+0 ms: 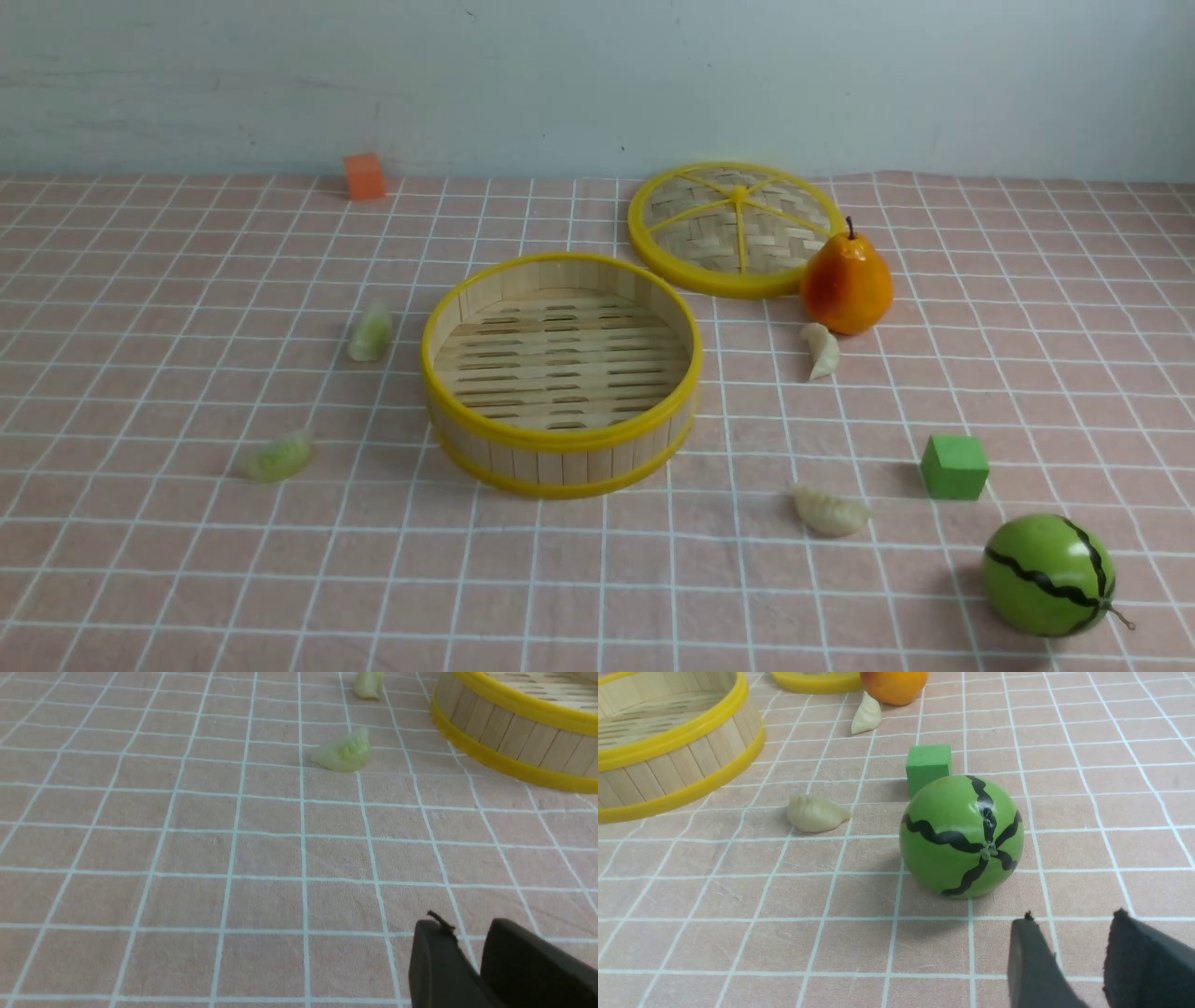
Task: Put the dumplings into the steamer on the table with the pink tablecloth.
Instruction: 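Reach for and grasp a dumpling on the table with the left gripper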
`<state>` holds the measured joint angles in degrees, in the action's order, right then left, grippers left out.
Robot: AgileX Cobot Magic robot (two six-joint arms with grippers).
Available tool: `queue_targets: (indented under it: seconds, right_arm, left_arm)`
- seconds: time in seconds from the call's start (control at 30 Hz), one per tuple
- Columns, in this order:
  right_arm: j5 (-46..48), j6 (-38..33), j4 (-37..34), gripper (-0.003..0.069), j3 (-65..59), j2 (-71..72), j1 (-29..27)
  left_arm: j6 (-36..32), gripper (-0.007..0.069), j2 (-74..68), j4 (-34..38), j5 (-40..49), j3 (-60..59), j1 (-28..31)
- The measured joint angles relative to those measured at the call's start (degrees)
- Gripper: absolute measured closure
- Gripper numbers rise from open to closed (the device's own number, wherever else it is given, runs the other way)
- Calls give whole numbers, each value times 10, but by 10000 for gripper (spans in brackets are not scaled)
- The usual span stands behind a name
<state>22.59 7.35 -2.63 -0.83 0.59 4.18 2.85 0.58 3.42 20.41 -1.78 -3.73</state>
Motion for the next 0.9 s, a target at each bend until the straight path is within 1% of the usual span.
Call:
queue_targets:
  seconds: [0.1,0.13,0.2,0.23,0.3,0.33,0.43,0.47,0.5,0.53,0.57,0.6,0.63,0.7,0.77,0.8,0.83,0.87,0.9]
  right_arm:
    - [-7,0,52,420,0,0,0]
    - [-8,0,55,420,0,0,0]
    - [-47,0,85,420,-6,0,0]
    - [-66,0,87,420,-7,0,0]
    - [-128,0,92,420,-7,0,0]
    - [-184,0,94,420,-7,0,0]
    - [-255,0,101,420,-7,0,0]
    - [-325,4,109,420,-7,0,0]
    - [-363,12,111,420,-7,0,0]
    - [-393,19,112,420,-7,0,0]
    - [-400,19,112,420,-7,0,0]
    - [-451,39,112,420,-7,0,0]
    - [-472,51,113,420,-7,0,0]
    - [-486,68,115,420,-7,0,0]
    - [-490,115,116,420,-7,0,0]
    - [-491,134,117,420,-7,-1,0]
    - [-491,137,117,420,-7,-1,0]
    - [-492,165,117,420,-7,-9,0]
    - [-492,174,117,420,-5,-15,0]
  left_arm:
    - [0,469,0,-1,-56,0,0]
    - [0,469,0,-1,-61,0,0]
    - [0,463,0,-1,-134,0,0]
    - [0,462,0,-3,-160,0,0]
    - [0,461,0,-6,-208,0,0]
    - [0,461,0,-7,-242,0,0]
    - [0,461,0,-7,-277,0,0]
    - [0,461,0,-8,-298,0,0]
    - [0,461,0,-8,-310,0,0]
    - [0,461,0,-8,-320,0,0]
    - [0,461,0,-8,-322,0,0]
    - [2,461,0,-8,-347,0,0]
    - [9,461,0,-8,-371,0,0]
    - [21,461,0,-8,-400,0,0]
    - [89,459,0,-8,-463,0,0]
    - [114,459,0,-8,-479,0,0]
    - [127,459,0,-8,-487,0,0]
    - [179,459,0,0,-513,0,0]
    - [212,459,0,4,-527,1,0]
